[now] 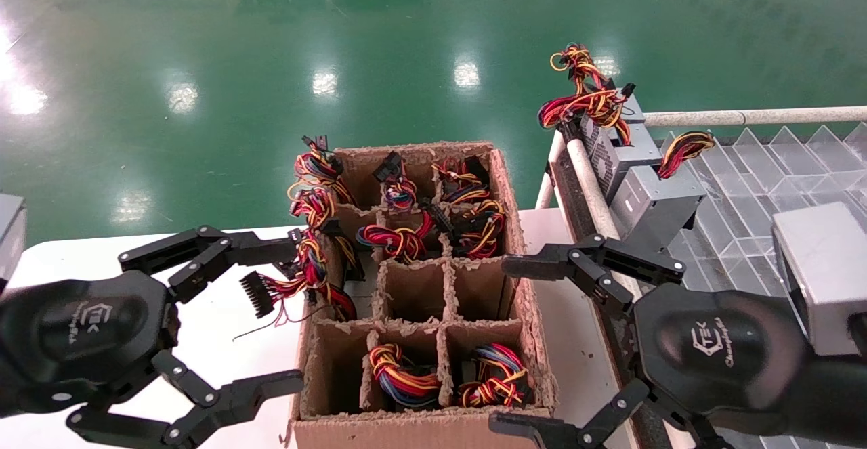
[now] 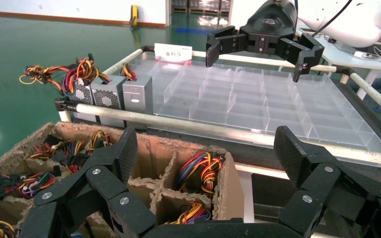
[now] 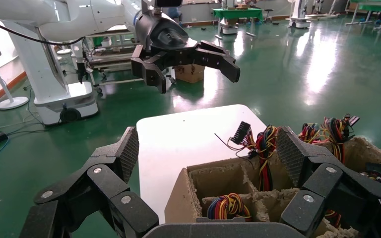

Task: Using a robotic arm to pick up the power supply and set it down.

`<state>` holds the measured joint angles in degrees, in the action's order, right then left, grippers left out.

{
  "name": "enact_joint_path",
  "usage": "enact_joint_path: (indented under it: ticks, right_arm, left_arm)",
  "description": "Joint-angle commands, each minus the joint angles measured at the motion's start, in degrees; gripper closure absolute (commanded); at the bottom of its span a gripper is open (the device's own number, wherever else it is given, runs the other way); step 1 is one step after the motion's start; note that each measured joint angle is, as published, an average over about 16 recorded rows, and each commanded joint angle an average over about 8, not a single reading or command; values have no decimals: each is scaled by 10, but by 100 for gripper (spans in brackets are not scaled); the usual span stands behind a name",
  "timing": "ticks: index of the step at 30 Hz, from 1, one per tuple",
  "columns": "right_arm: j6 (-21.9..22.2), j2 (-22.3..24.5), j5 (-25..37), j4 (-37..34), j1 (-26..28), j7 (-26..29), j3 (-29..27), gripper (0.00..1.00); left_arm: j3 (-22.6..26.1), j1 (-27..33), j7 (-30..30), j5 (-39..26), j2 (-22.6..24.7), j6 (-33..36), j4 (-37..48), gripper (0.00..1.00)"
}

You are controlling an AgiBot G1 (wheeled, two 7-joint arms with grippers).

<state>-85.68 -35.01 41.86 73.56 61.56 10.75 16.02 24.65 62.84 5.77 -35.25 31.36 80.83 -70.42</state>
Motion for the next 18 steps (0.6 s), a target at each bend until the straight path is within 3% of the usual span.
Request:
enact_joint_path:
  ticks: [1, 18]
  right_arm:
    - [0, 0, 0, 0, 0, 0, 0, 0]
    - [0, 0, 0, 0, 0, 0, 0, 0]
  left_arm:
    - [0, 0, 0, 0, 0, 0, 0, 0]
    - [0, 0, 0, 0, 0, 0, 0, 0]
